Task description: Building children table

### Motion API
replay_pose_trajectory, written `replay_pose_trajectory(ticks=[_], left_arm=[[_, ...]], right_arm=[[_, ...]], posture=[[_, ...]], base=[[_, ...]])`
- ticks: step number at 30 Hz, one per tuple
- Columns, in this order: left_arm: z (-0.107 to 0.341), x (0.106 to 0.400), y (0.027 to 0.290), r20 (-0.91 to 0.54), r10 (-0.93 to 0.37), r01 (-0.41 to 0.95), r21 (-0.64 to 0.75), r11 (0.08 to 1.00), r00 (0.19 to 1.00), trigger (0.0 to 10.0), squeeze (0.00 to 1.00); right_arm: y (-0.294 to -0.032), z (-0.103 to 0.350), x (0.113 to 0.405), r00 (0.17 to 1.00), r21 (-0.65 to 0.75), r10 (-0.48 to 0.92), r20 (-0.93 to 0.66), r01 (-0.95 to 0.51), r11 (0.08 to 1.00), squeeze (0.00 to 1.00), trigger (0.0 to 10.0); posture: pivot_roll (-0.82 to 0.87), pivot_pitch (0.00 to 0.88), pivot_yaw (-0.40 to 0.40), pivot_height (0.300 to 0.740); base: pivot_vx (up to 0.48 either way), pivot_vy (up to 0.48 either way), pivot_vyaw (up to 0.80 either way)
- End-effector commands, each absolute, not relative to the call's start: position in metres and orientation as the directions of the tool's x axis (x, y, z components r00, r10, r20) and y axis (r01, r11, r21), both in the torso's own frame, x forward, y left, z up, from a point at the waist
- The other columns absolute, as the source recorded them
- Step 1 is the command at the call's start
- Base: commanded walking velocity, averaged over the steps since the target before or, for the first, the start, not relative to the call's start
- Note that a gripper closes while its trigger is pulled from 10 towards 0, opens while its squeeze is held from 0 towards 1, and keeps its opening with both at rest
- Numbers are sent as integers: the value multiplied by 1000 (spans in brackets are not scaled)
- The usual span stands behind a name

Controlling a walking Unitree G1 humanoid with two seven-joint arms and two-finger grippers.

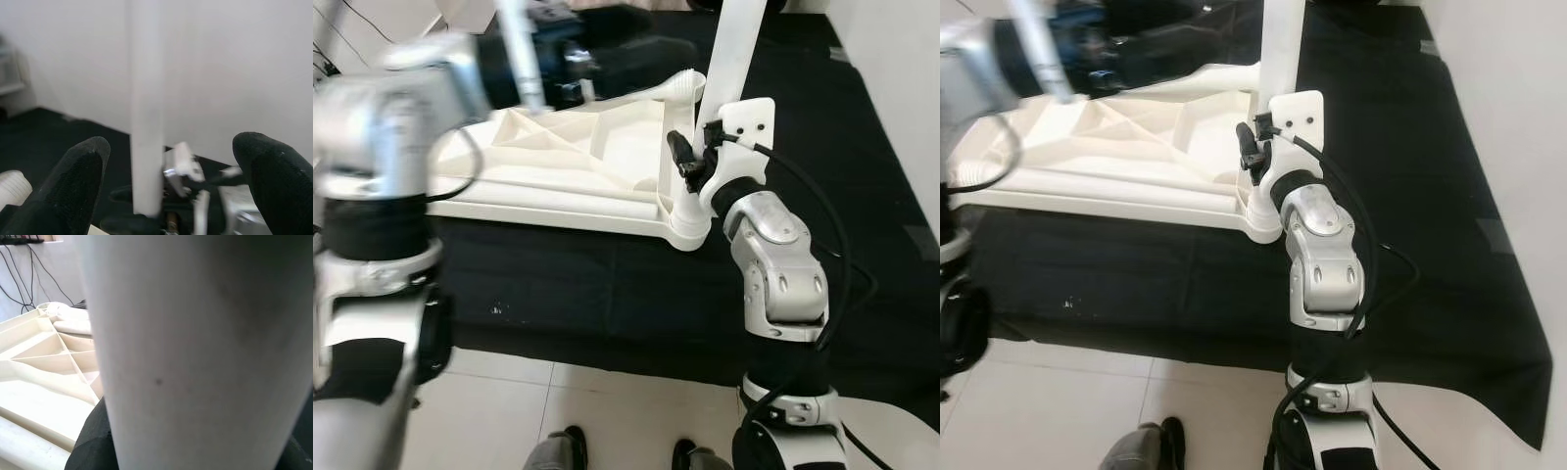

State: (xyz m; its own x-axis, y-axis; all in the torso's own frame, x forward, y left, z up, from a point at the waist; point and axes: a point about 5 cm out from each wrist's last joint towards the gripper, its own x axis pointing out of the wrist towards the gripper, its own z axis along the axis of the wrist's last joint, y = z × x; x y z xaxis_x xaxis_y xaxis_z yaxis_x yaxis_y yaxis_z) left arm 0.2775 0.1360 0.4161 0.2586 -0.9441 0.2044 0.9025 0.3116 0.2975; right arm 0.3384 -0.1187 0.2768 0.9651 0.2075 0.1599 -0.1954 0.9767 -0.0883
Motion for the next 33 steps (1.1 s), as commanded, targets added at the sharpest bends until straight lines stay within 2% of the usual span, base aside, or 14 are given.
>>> replay_pose_trajectory(ticks=[1,3,4,5,7,8,11,13,15,17,27,28,32,33], left_arm=[[410,263,145,179,-952,907,300,295,250,10000,0],[394,261,155,152,-939,903,264,340,309,10000,0],[394,261,155,152,-939,903,264,340,309,10000,0],[376,262,161,128,-923,896,227,383,362,10000,0],[363,262,164,109,-911,889,202,411,397,10000,0],[340,262,169,80,-889,877,151,457,450,10000,0],[281,259,176,13,-818,819,4,574,574,10000,0],[272,257,176,-7,-802,802,-17,597,597,10000,0],[240,256,175,-55,-727,722,-89,686,684,10000,0],[218,252,172,-68,-666,656,-124,745,743,10000,0],[182,222,153,-65,-550,538,-137,832,833,10000,0],[180,220,153,-63,-522,514,-109,851,851,10000,0],[175,215,152,-60,-471,466,-81,881,880,10000,0],[172,211,151,-63,-459,455,-70,888,886,10000,0]], right_arm=[[-132,259,341,988,-64,140,70,-136,989,0,0],[-135,259,340,988,-64,135,76,-130,989,0,0],[-135,259,340,988,-64,135,76,-130,989,0,0],[-136,259,337,986,-62,145,87,-140,988,0,1961],[-137,259,335,984,-59,149,94,-144,988,0,1961],[-137,260,331,977,-43,172,128,-168,985,0,10000],[-133,262,319,941,-31,270,203,-269,963,0,10000],[-131,262,316,928,-27,306,214,-308,951,0,10000],[-127,255,306,881,-34,411,235,-415,909,0,10000],[-130,246,300,871,-63,430,239,-428,902,0,10000],[-138,230,292,847,-78,472,245,-468,880,0,10000],[-138,230,291,830,-80,499,247,-496,865,1000,10000],[-139,233,291,795,-102,551,253,-544,833,1000,10000],[-139,236,291,763,-121,594,254,-584,803,1000,10000]], posture=[[51,147,12,740],[56,146,14,740],[56,146,14,740],[58,147,15,740],[58,147,15,740],[58,149,19,740],[48,170,32,740],[48,170,32,740],[48,182,40,740],[50,186,45,740],[62,231,59,740],[66,239,59,740],[72,248,60,740],[74,250,59,740]], base=[[0,0,0],[0,0,0],[0,0,0],[0,0,0],[0,0,0],[0,0,0],[0,0,0],[0,0,0],[0,0,0],[0,0,0],[0,0,0],[0,0,0],[0,0,0],[0,0,0]])
